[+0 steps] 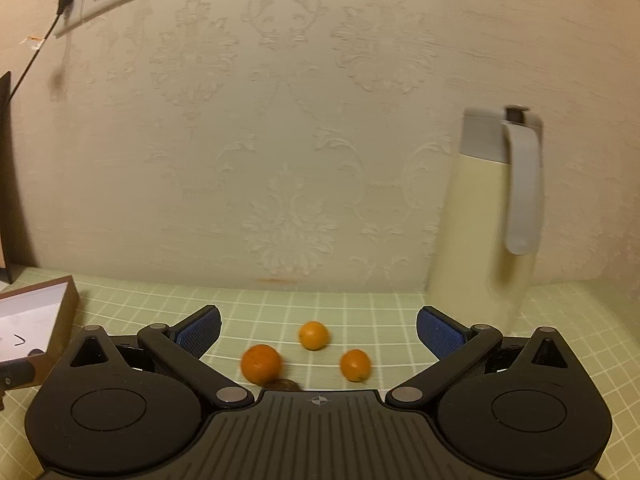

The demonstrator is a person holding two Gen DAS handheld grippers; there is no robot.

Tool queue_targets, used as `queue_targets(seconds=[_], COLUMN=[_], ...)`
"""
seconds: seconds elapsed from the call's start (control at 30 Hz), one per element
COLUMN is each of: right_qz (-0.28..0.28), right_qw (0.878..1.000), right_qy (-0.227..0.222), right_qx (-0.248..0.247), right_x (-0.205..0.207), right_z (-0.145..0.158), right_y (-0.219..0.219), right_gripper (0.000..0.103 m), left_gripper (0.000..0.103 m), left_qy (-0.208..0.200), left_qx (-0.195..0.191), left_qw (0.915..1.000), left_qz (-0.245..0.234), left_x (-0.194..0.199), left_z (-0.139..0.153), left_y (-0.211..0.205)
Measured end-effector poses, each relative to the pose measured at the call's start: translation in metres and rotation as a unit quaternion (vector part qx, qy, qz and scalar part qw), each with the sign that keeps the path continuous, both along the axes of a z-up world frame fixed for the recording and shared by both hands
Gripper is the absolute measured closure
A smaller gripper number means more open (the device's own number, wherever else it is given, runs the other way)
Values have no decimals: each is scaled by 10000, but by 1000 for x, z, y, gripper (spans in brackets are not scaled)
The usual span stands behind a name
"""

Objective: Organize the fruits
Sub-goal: 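Move both open grippers back from the box to the fruit pile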

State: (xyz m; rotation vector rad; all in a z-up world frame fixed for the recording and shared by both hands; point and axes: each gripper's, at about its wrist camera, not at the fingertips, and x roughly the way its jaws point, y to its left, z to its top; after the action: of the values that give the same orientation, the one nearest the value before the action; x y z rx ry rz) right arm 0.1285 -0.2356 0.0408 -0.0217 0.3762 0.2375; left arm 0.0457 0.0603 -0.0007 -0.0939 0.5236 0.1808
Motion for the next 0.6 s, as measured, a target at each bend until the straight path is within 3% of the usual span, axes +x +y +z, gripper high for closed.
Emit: queue_targets(seconds=[0.13,0.4,0.6], right_qz=[-112,-348,-510], right_qw=[9999,9993,9986], right_qy=[10,92,148], right_qx=[-11,-43,14], right_x=[-2,-4,-6], right_z=[-1,-5,-6], right_y=[-14,-42,-63], right_gripper=[0,0,0], left_gripper=[20,58,60], left_qy=[148,742,943], left_qx=[-46,-223,-221], left_qw=[9995,9906,9858], left_qz=[-291,-1127,-1375], left_x=[8,28,37], left_z=[-7,-30,-42], left_y=[-18,-71,-101])
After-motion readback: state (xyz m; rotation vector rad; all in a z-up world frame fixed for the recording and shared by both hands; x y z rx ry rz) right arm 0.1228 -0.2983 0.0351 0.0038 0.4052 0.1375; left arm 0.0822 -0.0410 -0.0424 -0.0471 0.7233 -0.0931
